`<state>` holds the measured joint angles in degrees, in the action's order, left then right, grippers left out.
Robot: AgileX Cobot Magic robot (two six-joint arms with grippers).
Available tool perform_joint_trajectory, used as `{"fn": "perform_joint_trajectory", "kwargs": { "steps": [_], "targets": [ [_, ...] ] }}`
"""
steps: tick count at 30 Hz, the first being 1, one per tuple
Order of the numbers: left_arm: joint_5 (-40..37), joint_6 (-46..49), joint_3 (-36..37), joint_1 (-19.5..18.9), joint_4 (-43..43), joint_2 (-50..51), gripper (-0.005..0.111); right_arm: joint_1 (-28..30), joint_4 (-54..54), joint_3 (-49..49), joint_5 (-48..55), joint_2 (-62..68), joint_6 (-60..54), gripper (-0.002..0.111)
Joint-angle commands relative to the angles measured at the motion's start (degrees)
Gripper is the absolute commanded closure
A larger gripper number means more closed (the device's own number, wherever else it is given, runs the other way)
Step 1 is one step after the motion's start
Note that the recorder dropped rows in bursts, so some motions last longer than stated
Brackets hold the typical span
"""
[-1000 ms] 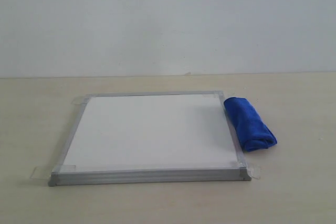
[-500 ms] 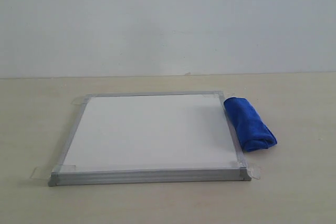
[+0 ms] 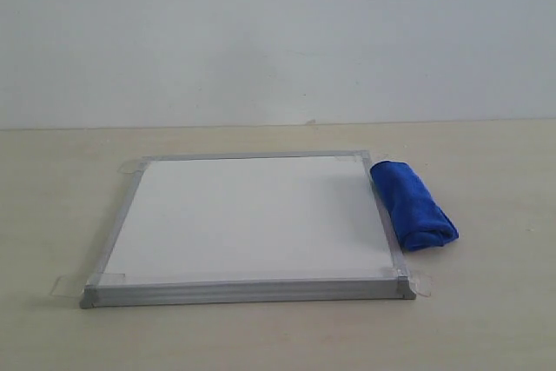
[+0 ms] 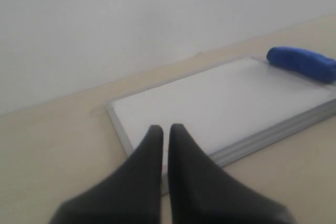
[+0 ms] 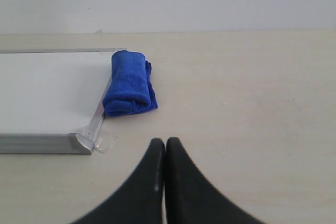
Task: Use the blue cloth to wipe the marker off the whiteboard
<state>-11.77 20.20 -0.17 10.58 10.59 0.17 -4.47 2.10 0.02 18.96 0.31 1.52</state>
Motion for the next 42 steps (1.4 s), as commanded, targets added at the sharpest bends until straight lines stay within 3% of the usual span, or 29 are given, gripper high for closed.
{"fn": "perform_joint_trajectory", "kwargs": {
  "steps": [1, 6, 10, 13, 18, 33, 36, 42],
  "targets": [
    [-5.31, 0.25, 0.17, -0.18, -5.44, -0.17, 0.103, -0.03, -0.14, -0.02, -0.29, -0.31, -0.23, 0.109],
    [-6.49, -0.10, 0.17, -0.18, -6.43, -0.17, 0.103, -0.03, -0.14, -0.02, -0.29, -0.31, -0.23, 0.109],
    [-6.49, -9.94, 0.17, -0.64, -12.22, -0.17, 0.103, -0.03, -0.14, -0.02, -0.29, -0.31, -0.23, 0.109],
    [-6.49, -14.69, 0.17, -4.81, -14.51, -0.17, 0.103, -0.03, -0.14, -0.02, -0.29, -0.31, -0.23, 0.109],
    [-6.49, -14.69, 0.17, -10.03, -14.64, -0.17, 0.103, -0.03, -0.14, -0.02, -0.29, -0.31, -0.23, 0.109],
    [-6.71, -16.79, 0.17, -10.00, -13.41, -0.17, 0.103, -0.03, -0.14, -0.02, -0.29, -0.31, -0.23, 0.109],
    [-7.05, -8.08, 0.17, -10.00, -22.95, -0.17, 0.103, -0.03, -0.14, -0.02, -0.29, -0.31, -0.23, 0.109],
    [-7.05, -7.22, 0.17, -10.00, -23.85, -0.17, 0.103, -0.03, -0.14, -0.02, -0.29, -0.31, -0.23, 0.109]
  ]
}}
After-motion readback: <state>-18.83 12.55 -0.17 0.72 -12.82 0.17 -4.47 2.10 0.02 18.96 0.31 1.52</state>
